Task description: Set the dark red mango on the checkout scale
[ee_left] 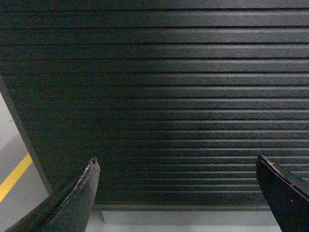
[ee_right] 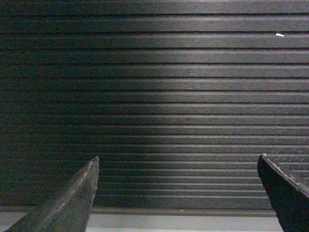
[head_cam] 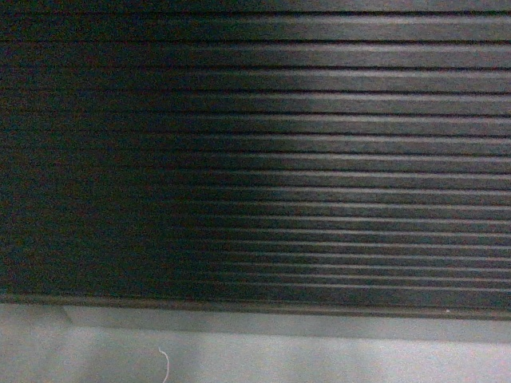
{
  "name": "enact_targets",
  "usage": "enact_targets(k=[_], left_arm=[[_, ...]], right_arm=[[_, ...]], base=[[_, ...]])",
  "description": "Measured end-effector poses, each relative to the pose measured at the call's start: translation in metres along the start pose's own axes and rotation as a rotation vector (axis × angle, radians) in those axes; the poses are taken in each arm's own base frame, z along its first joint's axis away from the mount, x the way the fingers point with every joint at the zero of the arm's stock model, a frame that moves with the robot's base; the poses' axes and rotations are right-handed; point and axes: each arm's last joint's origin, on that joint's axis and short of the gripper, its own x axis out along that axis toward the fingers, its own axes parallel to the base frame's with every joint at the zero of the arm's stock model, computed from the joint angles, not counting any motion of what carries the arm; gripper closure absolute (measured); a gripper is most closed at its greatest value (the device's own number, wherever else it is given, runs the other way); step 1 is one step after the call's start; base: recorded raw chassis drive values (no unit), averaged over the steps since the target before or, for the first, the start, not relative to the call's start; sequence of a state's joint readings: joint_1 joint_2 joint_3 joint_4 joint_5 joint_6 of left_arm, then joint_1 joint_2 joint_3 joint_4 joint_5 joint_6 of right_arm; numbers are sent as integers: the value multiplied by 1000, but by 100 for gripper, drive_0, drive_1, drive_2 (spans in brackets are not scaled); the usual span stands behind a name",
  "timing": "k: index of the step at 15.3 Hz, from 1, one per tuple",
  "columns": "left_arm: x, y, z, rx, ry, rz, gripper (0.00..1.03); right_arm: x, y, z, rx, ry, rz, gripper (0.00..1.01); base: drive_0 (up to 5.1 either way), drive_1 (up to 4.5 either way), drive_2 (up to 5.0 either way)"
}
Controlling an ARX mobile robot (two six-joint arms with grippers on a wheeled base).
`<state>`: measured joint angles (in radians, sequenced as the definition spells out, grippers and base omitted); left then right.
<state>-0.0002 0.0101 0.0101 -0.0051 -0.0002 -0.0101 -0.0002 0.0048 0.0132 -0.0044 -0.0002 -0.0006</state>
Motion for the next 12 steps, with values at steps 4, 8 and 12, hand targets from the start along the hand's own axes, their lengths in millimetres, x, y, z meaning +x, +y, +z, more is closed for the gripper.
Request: enact_targets(k=[4,8,12], left_arm=[[0,0,0,0,-1,0,5],[0,0,0,0,-2,0,5],[0,0,0,0,-2,0,5]], right_arm=[[0,0,0,0,0,0,3],[0,0,0,0,0,0,3],[0,0,0,0,0,0,3]], base=[[-13,415,-442],[-13,415,-442],[-13,415,-442]])
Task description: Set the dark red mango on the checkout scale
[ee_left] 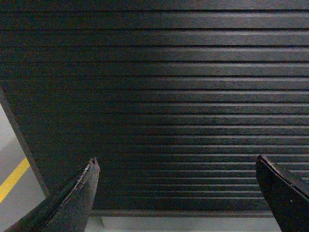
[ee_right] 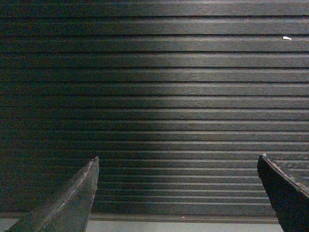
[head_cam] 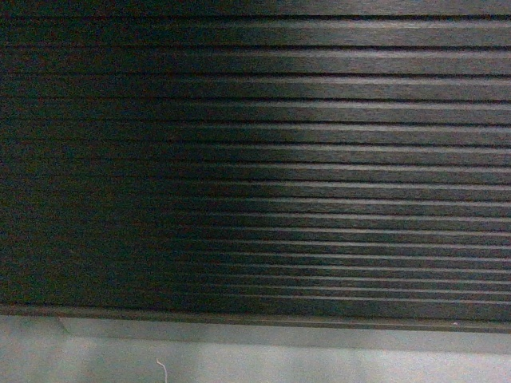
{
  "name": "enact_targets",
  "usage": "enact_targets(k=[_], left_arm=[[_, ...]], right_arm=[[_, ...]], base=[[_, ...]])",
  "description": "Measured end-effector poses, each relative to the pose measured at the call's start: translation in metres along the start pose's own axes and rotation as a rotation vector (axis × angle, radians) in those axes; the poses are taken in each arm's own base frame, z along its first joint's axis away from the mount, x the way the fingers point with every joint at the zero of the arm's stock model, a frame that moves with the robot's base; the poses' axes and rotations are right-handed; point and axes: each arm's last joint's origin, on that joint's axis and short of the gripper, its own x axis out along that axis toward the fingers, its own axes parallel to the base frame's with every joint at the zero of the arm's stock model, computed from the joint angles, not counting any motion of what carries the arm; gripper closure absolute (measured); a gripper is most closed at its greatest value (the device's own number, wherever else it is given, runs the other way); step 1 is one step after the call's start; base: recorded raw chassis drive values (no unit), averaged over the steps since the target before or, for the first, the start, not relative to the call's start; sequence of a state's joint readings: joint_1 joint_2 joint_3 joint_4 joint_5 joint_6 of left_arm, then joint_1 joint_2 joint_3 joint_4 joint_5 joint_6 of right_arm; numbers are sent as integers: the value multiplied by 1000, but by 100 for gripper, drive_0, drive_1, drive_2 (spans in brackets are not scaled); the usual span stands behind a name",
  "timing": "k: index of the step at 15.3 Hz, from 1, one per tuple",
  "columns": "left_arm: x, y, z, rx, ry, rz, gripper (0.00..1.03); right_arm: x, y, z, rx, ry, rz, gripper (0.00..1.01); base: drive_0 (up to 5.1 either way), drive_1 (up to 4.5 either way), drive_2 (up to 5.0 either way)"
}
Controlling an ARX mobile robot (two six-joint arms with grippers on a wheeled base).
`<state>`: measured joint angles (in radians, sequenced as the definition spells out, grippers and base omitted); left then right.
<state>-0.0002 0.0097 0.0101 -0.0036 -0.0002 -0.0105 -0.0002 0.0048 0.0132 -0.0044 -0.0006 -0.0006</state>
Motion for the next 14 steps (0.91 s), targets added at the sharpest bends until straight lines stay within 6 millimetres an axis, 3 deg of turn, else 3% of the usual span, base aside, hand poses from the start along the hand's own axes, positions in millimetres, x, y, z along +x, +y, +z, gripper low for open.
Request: enact_targets(k=[2,14], left_arm=[[0,0,0,0,0,0,5],[0,0,0,0,1,0,5]], right_arm=[[0,0,0,0,0,0,3],[0,0,0,0,-1,-2,3]], base=[[-13,415,-442],[0,0,0]])
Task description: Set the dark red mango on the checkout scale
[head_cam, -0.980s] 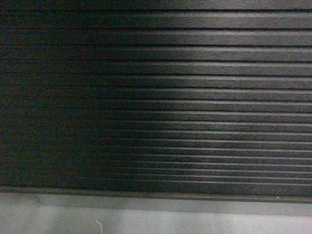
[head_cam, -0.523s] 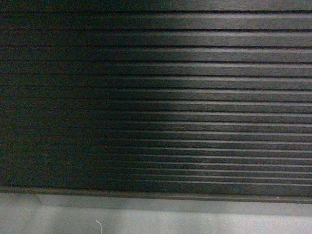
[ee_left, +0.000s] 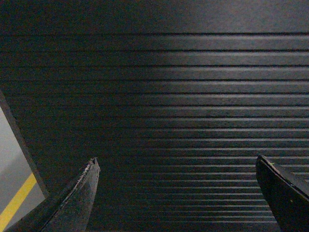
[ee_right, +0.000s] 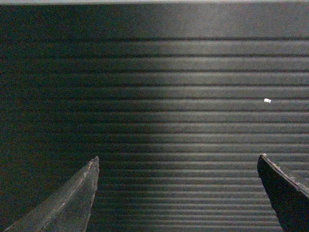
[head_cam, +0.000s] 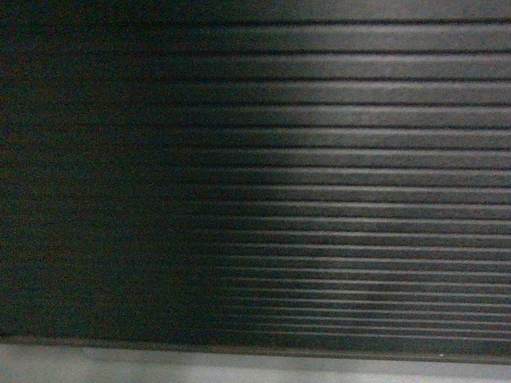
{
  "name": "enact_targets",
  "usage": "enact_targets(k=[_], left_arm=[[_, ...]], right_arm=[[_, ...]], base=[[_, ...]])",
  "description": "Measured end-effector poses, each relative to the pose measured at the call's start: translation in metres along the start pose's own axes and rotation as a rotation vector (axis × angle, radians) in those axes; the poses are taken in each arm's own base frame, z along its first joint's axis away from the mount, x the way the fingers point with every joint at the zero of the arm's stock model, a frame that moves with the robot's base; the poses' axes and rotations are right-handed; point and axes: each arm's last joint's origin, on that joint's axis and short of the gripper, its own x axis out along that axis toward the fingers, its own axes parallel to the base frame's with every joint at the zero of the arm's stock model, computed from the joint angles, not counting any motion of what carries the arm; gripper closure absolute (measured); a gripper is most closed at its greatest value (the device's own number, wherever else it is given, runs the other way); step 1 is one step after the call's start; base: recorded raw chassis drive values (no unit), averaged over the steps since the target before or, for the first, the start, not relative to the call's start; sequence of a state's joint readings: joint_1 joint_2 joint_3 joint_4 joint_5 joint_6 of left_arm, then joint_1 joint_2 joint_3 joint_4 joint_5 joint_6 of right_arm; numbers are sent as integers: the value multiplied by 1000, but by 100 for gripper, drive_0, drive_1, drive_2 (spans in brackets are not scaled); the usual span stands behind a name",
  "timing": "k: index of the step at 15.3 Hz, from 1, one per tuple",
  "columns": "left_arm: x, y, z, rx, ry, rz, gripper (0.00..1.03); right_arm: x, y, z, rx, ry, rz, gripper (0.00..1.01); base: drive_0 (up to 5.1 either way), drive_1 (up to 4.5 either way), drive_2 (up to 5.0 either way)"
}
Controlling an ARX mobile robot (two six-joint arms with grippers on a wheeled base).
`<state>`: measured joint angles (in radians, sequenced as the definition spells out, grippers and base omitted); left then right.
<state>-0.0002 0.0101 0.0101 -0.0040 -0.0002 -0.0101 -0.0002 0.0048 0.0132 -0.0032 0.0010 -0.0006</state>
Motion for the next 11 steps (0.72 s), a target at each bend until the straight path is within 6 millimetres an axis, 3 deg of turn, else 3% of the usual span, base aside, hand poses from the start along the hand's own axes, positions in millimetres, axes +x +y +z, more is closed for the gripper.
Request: enact_targets(k=[11], left_arm=[[0,0,0,0,-1,0,5]], right_arm=[[0,0,0,1,1,1,3]], base=[[0,0,0]])
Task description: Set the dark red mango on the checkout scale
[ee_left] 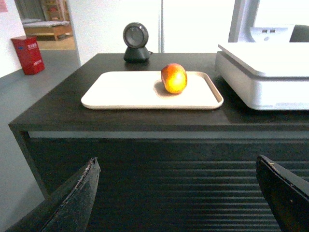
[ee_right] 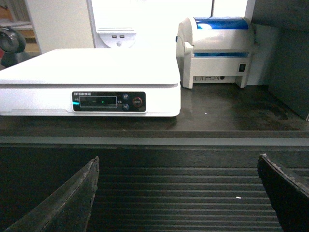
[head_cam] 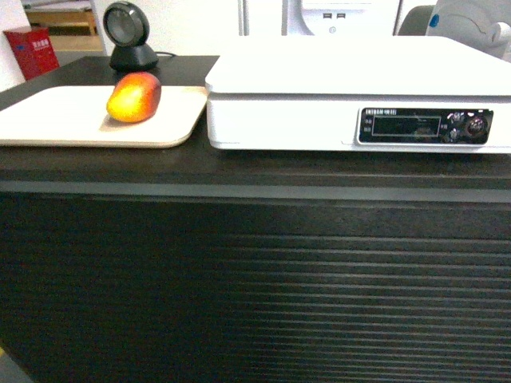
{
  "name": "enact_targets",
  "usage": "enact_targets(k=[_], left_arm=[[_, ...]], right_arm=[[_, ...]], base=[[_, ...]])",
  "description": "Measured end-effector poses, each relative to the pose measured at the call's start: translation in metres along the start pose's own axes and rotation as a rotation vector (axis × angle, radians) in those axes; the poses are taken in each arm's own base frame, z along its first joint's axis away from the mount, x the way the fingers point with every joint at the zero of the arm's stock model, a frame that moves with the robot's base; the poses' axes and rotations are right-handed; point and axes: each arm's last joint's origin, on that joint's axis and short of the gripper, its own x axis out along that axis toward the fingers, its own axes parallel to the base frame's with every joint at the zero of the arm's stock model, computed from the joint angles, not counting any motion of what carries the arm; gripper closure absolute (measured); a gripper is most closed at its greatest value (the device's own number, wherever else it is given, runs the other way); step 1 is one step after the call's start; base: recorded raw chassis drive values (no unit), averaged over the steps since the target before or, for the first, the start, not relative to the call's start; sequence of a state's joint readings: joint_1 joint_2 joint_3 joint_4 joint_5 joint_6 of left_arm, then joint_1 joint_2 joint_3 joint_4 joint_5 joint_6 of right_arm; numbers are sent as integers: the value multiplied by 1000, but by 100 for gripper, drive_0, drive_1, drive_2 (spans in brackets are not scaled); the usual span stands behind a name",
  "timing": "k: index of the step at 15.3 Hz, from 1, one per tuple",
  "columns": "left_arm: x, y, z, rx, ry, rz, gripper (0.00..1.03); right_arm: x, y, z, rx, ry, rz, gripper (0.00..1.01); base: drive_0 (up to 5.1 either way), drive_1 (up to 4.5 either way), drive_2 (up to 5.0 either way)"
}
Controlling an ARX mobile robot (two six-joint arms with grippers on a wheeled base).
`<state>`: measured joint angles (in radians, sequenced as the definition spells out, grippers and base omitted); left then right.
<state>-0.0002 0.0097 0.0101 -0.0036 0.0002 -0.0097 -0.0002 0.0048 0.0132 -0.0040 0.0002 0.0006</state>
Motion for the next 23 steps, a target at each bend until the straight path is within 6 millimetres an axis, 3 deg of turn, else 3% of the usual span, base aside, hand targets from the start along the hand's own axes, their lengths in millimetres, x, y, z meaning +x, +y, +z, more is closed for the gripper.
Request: enact_targets(k=[23], left_arm=[[0,0,0,0,0,0,5]], right_arm=[[0,0,0,-1,-1,0,3]], base=[[0,0,0]])
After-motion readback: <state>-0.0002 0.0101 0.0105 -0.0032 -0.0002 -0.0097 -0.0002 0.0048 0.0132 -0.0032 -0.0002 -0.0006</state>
